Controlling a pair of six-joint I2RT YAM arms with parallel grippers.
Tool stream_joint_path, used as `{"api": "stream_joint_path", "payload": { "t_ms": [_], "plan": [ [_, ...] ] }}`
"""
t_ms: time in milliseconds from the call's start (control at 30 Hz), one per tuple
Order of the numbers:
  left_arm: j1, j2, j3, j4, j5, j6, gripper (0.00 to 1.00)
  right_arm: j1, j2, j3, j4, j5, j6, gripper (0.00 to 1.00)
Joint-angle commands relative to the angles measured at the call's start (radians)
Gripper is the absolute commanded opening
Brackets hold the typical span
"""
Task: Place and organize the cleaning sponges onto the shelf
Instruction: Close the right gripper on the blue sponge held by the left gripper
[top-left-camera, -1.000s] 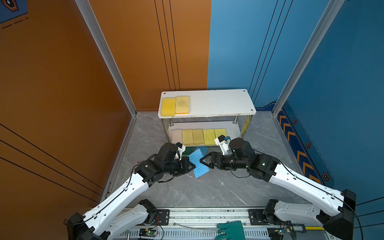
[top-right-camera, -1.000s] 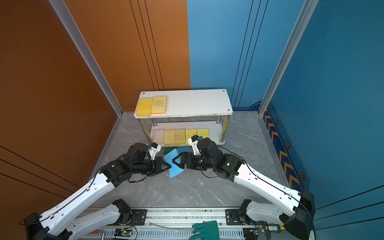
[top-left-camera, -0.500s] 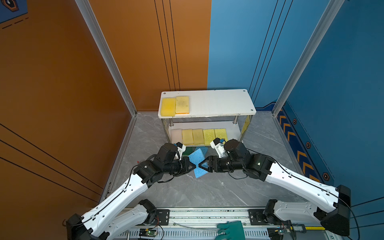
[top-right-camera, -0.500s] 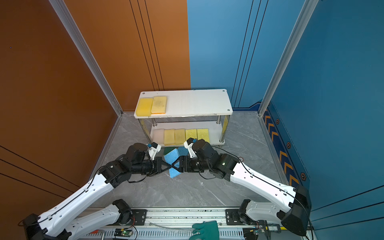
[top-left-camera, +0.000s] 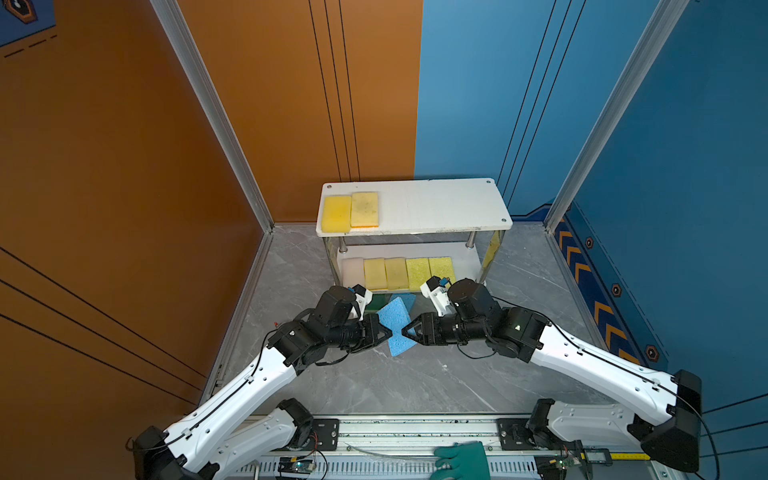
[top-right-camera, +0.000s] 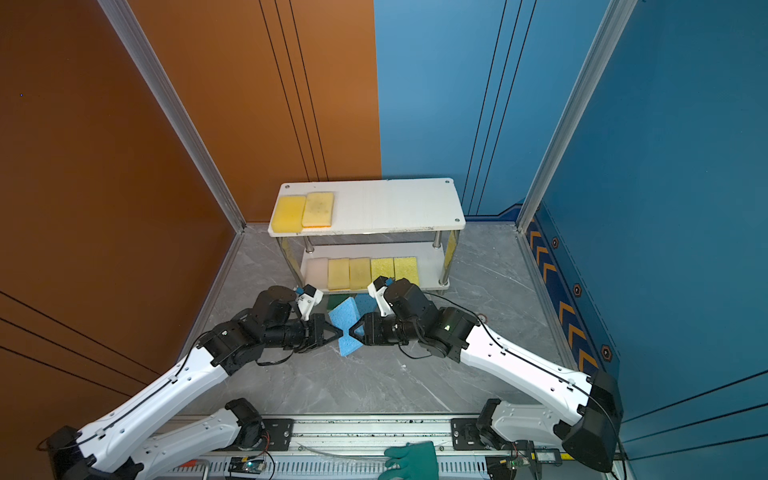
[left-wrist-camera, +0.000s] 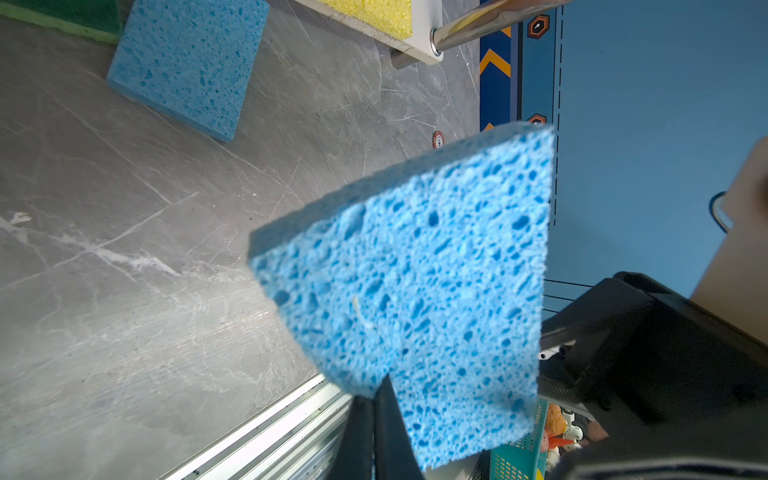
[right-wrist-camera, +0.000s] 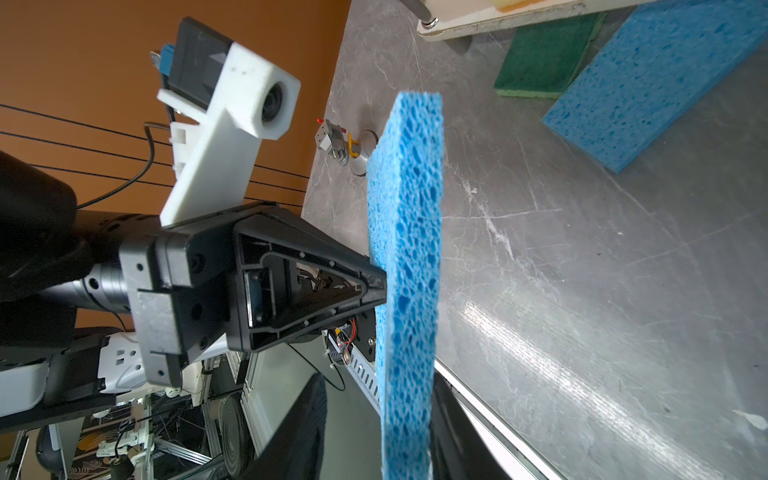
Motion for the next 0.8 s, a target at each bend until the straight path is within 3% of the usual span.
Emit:
{"api": "stream_joint_path", "payload": {
  "t_ms": [0,367,600,700,767],
  "plan": [
    [-0.011,0.005,0.030,-0.007,0.000,0.013,0.00,0.006,-0.009,0.013,-0.022,0.012,-0.014,0.32],
    [-0.011,-0.010,0.022,-0.007,-0.007,0.008,0.00,0.006,-0.004,0.010,-0.023,0.019,-0.013,0.15],
    [-0.008,-0.014,0.018,-0.007,-0.015,-0.002,0.00,0.003,-0.003,0.010,-0.026,0.022,-0.017,0.10],
    [-0.005,-0.016,0.014,-0.008,-0.017,-0.011,0.09,-0.003,-0.009,0.008,-0.029,0.024,-0.020,0.07],
    [-0.004,-0.026,0.005,-0.007,-0.018,-0.027,0.30,-0.009,-0.014,0.004,-0.029,0.027,-0.024,0.07]
  ]
}}
